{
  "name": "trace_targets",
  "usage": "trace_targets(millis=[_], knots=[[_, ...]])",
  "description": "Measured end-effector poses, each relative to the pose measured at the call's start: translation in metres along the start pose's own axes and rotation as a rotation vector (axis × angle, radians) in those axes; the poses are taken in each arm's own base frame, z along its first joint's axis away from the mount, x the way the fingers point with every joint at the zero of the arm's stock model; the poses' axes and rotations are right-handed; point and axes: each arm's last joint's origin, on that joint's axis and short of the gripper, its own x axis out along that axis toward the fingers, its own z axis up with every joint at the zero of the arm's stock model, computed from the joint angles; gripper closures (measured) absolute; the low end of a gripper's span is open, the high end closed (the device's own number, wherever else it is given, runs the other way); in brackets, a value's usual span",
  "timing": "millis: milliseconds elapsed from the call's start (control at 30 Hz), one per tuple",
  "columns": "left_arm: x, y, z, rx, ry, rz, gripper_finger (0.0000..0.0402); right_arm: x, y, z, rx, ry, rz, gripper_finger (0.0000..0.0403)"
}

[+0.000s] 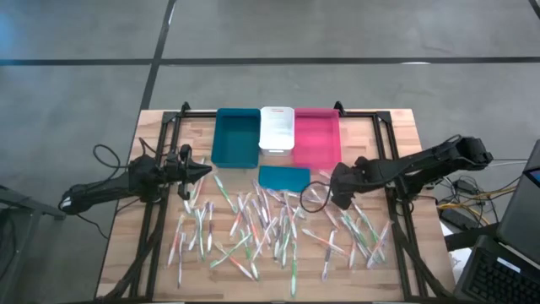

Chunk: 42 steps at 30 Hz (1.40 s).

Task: Pick & Place Toothbrushes
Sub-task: Put the purple toothbrush into the pink bin

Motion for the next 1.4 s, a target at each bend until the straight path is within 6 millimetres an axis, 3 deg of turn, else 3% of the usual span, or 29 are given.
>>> trace_targets(millis=[233,467,767,1133,1400], knots=[[0.0,0.0,0.0,0.0,0.0,0.0,0.0376,0.006,-0.012,0.007,-0.016,0.035,-0.004,0.0206],[0.0,0.0,0.0,0.0,0.0,-0.001,0.0376,0.015,-0.017,0.003,-0.026,0.064,-0.022,0.0211],[0.0,0.0,0.0,0.0,0.0,0.0,0.0376,0.028,-0.013,0.001,-0.095,0.108,-0.024,0.0227],[0.0,0.0,0.0,0.0,0.0,0.0,0.0376,0.065,-0.001,0.003,-0.18,0.269,-0.103,0.0209],[0.0,0.0,0.0,0.0,0.0,0.0,0.0376,0.069,0.001,0.004,-0.198,0.283,-0.11,0.0221]])
